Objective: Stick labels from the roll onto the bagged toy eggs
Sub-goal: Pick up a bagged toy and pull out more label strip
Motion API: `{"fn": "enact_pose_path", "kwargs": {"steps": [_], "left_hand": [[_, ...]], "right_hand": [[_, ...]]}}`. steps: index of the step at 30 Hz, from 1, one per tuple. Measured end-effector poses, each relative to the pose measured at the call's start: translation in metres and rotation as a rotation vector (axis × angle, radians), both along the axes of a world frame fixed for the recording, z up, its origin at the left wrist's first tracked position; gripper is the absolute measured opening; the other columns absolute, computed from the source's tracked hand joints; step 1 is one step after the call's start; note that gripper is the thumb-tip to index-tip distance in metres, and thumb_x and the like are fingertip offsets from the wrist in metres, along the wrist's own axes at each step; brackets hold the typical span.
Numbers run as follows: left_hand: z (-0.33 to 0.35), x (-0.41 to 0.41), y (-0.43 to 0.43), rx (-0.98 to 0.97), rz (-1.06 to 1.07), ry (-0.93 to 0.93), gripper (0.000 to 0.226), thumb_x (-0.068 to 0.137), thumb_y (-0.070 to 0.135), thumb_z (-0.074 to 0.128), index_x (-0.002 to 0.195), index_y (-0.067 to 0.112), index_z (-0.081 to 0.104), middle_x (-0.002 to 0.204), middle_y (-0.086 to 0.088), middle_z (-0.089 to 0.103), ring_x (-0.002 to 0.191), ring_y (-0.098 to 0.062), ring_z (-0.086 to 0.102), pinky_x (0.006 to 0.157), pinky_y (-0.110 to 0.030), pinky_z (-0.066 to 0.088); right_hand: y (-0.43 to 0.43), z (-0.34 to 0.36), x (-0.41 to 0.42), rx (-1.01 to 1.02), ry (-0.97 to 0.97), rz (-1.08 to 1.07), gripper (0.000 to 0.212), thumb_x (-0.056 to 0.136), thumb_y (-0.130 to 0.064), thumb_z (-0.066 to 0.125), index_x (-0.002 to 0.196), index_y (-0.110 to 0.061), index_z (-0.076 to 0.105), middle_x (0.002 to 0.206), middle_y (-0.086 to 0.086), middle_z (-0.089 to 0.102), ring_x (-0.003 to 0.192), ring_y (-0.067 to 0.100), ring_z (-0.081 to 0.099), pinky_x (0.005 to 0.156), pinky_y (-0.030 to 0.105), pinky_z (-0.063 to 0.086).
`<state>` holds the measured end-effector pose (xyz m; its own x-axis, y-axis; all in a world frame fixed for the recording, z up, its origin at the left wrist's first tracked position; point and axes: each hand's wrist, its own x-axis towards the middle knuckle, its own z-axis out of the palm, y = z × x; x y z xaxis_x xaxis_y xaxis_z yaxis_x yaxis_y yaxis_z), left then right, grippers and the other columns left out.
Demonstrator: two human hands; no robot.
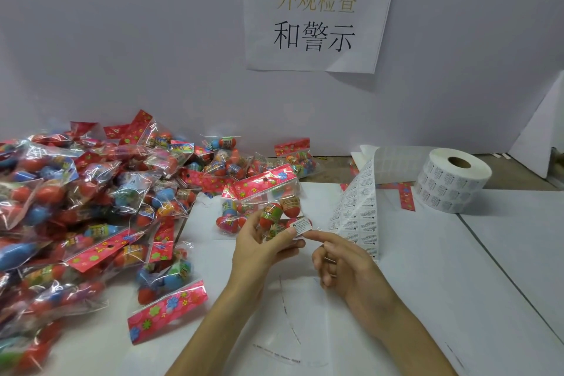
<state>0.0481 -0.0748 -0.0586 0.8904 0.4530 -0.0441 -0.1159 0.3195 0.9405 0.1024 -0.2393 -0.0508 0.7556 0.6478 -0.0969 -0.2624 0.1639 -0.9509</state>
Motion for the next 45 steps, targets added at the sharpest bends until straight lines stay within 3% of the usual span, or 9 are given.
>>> {"fn": "enact_pose_path", "kwargs": {"steps": [9,15,18,20,23,28,32,38,45], "left_hand": [[-0.002,0.002,0.0,-0.006,0.039,-0.004,0.046,0.09,0.005,0.077,0.131,0.013,0.059,0.105,-0.009,0.079,0.085,-0.033,0.078,0.069,-0.03,0.062],[0.0,0.001,0.008,-0.017,0.024,0.0,0.047,0.091,0.003,0.075,0.133,0.015,0.057,0.105,-0.01,0.079,0.087,-0.035,0.078,0.071,-0.032,0.063],[0.001,-0.001,-0.002,0.033,-0.055,-0.004,0.043,0.089,0.005,0.077,0.124,0.022,0.061,0.102,-0.005,0.079,0.085,-0.034,0.078,0.071,-0.032,0.063],[0.0,-0.002,-0.011,0.086,-0.108,-0.005,0.041,0.088,0.007,0.08,0.122,0.021,0.061,0.104,-0.003,0.078,0.084,-0.034,0.078,0.072,-0.033,0.063],[-0.001,-0.003,-0.02,0.148,-0.148,-0.009,0.047,0.083,0.014,0.086,0.122,0.02,0.061,0.108,-0.004,0.077,0.089,-0.03,0.078,0.073,-0.034,0.063],[-0.001,-0.004,-0.021,0.188,-0.186,-0.008,0.051,0.08,0.026,0.088,0.123,0.02,0.062,0.112,-0.005,0.076,0.095,-0.031,0.077,0.076,-0.039,0.064],[0.001,-0.004,-0.021,0.176,-0.192,-0.004,0.051,0.075,0.028,0.087,0.12,0.021,0.065,0.111,-0.004,0.076,0.099,-0.029,0.076,0.073,-0.039,0.064],[0.002,-0.004,-0.018,0.101,-0.223,0.003,0.049,0.076,0.021,0.085,0.122,0.022,0.066,0.113,-0.007,0.076,0.1,-0.031,0.076,0.074,-0.038,0.063],[0.001,-0.004,-0.014,0.05,-0.246,0.012,0.05,0.077,0.02,0.082,0.124,0.018,0.064,0.112,-0.012,0.076,0.099,-0.035,0.076,0.076,-0.04,0.063]], "right_hand": [[-0.004,0.0,0.005,-0.013,-0.026,0.004,0.039,0.086,-0.025,0.064,0.121,-0.011,0.074,0.078,0.01,0.06,0.058,0.015,0.048,0.056,0.024,0.042],[-0.016,-0.004,0.019,-0.082,-0.081,-0.319,0.026,0.098,-0.01,0.056,0.119,-0.016,0.071,0.08,0.007,0.064,0.06,0.015,0.053,0.058,0.027,0.042],[-0.015,-0.003,0.015,-0.151,-0.193,-0.333,0.023,0.089,-0.029,0.074,0.112,-0.032,0.073,0.098,0.002,0.069,0.081,0.015,0.067,0.069,0.032,0.05],[-0.01,-0.004,0.009,-0.158,-0.231,-0.298,0.041,0.073,-0.048,0.077,0.112,-0.036,0.071,0.1,-0.006,0.07,0.089,0.014,0.07,0.07,0.028,0.054],[-0.003,-0.006,0.002,-0.19,-0.359,-0.293,0.038,0.072,-0.048,0.079,0.109,-0.043,0.069,0.105,-0.008,0.071,0.095,0.012,0.071,0.073,0.028,0.058],[-0.006,-0.006,0.006,-0.193,-0.378,-0.371,0.03,0.085,-0.016,0.082,0.097,-0.042,0.072,0.093,-0.006,0.073,0.083,0.019,0.073,0.07,0.03,0.06],[-0.008,-0.003,0.008,-0.128,-0.26,-0.344,0.025,0.073,-0.028,0.083,0.096,-0.035,0.076,0.093,0.003,0.074,0.086,0.029,0.075,0.08,0.047,0.063],[-0.011,-0.004,0.011,-0.05,-0.162,-0.306,0.018,0.085,-0.01,0.078,0.102,-0.015,0.076,0.1,0.017,0.073,0.092,0.032,0.075,0.073,0.038,0.063],[-0.011,-0.005,0.016,0.026,-0.051,-0.221,0.041,0.083,-0.027,0.067,0.116,-0.002,0.068,0.11,0.022,0.073,0.102,0.041,0.071,0.08,0.042,0.061]]}}
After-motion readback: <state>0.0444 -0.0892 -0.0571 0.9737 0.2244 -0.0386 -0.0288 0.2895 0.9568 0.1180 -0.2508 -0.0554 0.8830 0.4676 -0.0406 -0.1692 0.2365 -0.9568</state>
